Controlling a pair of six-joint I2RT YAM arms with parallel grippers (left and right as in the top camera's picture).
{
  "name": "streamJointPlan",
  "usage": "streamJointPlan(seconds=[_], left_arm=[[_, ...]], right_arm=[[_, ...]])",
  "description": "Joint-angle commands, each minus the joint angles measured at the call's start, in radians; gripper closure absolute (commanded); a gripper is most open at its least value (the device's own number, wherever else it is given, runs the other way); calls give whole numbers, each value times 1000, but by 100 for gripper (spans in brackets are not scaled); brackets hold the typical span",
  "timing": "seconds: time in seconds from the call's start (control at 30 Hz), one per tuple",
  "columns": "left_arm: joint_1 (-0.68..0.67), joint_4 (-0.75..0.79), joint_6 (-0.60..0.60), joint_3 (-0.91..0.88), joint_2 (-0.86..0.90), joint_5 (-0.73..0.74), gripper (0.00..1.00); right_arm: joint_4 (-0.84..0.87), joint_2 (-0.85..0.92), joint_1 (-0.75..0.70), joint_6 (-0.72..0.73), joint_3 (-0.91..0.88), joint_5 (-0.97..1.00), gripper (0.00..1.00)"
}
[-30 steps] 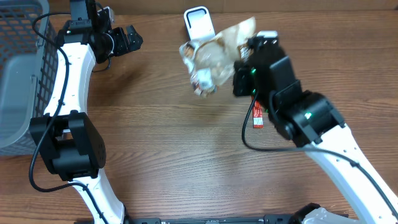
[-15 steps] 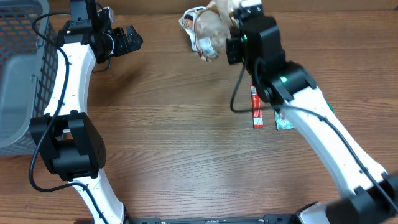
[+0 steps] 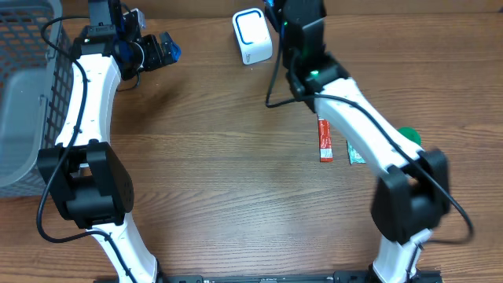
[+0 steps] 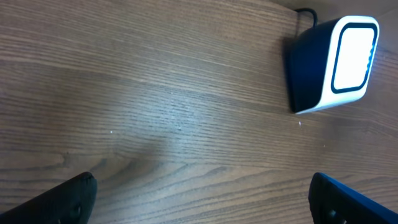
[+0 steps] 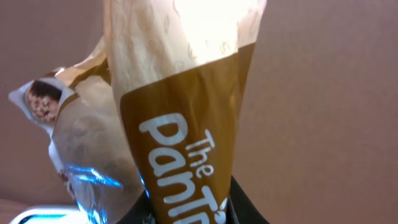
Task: Scan the item barcode
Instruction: 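Hold the snack bag in front of the white scanner with the right gripper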
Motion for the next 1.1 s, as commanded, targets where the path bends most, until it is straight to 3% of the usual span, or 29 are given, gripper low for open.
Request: streamJointPlan(seconds=[0.0, 0.23, 0.67, 1.07], left_arm=[[-6, 0, -5, 6, -29, -2, 0], [-6, 0, -5, 6, -29, -2, 0], [-6, 0, -5, 6, -29, -2, 0], [-6, 0, -5, 6, -29, -2, 0]], right_arm=[[120, 71, 0, -88, 18, 83, 96], [315, 223, 2, -207, 18, 84, 96], [317, 318, 62, -197, 18, 84, 96], [187, 318, 154, -198, 18, 92, 96]])
